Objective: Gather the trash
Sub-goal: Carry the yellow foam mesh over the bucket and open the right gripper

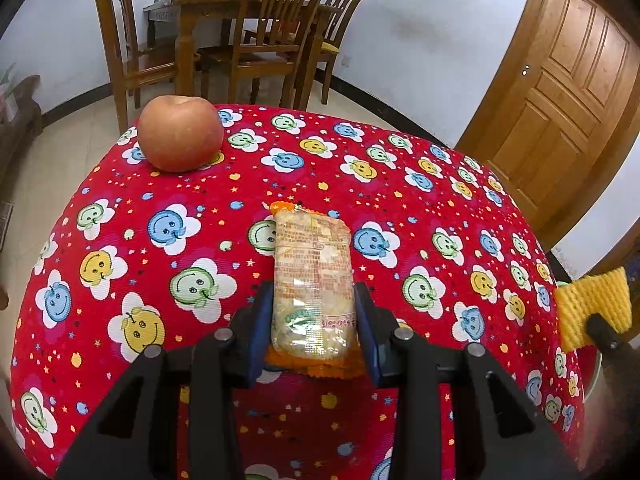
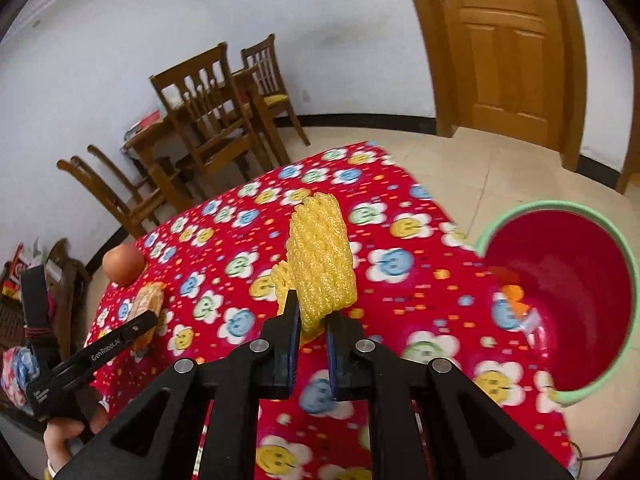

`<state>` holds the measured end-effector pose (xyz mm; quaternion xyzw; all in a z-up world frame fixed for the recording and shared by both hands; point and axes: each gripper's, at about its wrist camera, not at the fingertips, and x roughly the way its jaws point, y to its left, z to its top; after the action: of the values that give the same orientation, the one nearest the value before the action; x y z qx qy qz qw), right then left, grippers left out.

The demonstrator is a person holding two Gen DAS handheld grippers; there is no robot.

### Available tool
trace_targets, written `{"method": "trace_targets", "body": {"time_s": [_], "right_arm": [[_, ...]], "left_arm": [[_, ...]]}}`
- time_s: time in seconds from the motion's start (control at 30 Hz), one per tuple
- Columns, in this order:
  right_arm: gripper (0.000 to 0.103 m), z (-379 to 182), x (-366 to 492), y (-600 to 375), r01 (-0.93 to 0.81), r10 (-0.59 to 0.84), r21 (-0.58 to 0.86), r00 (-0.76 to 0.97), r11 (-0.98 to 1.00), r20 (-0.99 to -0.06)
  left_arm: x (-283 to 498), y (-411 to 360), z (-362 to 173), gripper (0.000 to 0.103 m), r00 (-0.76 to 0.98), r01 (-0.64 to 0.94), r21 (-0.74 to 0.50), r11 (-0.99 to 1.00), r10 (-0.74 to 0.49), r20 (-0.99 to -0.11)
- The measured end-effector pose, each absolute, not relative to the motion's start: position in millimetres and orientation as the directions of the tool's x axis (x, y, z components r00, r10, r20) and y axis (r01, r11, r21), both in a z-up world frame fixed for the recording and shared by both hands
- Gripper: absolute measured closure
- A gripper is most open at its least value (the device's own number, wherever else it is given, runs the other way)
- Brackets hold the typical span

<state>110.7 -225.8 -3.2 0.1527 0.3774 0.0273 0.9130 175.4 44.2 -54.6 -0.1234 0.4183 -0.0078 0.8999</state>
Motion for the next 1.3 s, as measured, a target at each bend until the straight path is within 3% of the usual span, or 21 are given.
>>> {"method": "trace_targets", "body": {"time_s": [0.8,1.03,1.13,1.3], "right_arm": [[0.091,-9.0,62.8,-372.6,0.405,-0.108,0.297,0.728,0.865,-0.677],[0.086,-25.4,51.4,-404.2,0.462,-0.109,0.323,0.693,0.826,-0.712],[0.074,-29.9,43.1,-414.9,0.482,-0.114,0.334,0.688,0.81,-0.717],[0.073,-34.4,32.2,-432.8,0.506,-0.117,0.352,0.683,0.787,-0.721]], "left_arm": [[167.2,-2.2,-37.0,0.064,0.661,-0.001,-0.168,0.986,-0.126,-0.74],[158.1,-37.3,-20.7,0.064,0.65,0.087,-0.187,0.979,-0.198,-0.734],[154.1,-57.2,-15.7,0.064,0.642,0.128,-0.19,0.973,-0.228,-0.732],[147.9,-92.1,-11.0,0.064,0.625,0.198,-0.185,0.962,-0.27,-0.733]]}}
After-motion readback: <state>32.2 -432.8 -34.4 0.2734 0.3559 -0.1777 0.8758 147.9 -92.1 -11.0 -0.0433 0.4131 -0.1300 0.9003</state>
